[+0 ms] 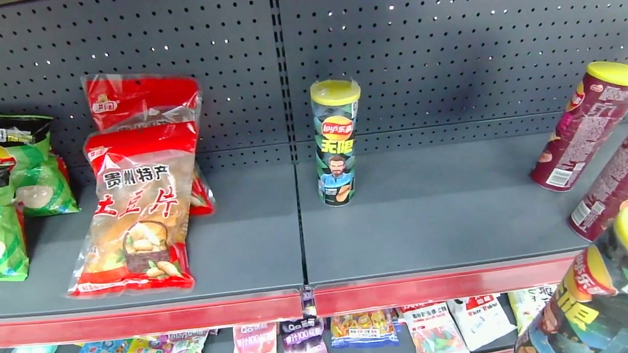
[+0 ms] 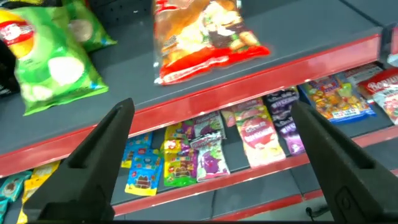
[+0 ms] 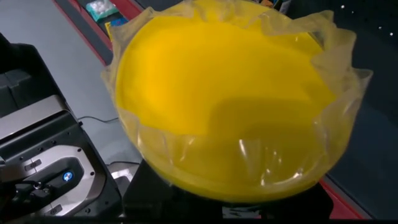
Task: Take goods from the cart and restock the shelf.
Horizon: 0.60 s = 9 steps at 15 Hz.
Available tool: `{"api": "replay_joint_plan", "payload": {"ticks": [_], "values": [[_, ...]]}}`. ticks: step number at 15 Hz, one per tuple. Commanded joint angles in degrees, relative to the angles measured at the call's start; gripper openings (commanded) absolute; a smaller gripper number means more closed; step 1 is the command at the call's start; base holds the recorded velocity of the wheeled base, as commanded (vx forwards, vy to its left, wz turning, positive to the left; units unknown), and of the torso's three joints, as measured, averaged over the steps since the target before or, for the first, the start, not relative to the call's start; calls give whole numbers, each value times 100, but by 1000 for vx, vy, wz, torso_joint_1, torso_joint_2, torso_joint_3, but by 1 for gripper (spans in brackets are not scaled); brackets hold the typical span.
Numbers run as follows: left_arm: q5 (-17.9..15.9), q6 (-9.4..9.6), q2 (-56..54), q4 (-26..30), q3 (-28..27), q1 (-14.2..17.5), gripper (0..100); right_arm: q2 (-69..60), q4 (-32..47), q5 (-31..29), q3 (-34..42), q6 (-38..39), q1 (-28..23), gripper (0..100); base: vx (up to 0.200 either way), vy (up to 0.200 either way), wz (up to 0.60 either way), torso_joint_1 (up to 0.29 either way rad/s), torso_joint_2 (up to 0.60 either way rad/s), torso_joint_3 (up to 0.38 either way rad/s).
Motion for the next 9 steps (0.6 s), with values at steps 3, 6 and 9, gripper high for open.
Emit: {"api": "replay_joint_plan", "payload": {"ticks": [3,6,9], "values": [[7,-3,-5,3,2,0,100,-3,-3,6,10,-1,3,0,0,0,0,0,0,0],[-2,5,-14,3,11,-9,100,6,-3,6,19,-1,3,0,0,0,0,0,0,0],[7,-3,-5,3,19,0,100,15,-3,6,1,-1,3,0,67,0,0,1,2,-2]]}}
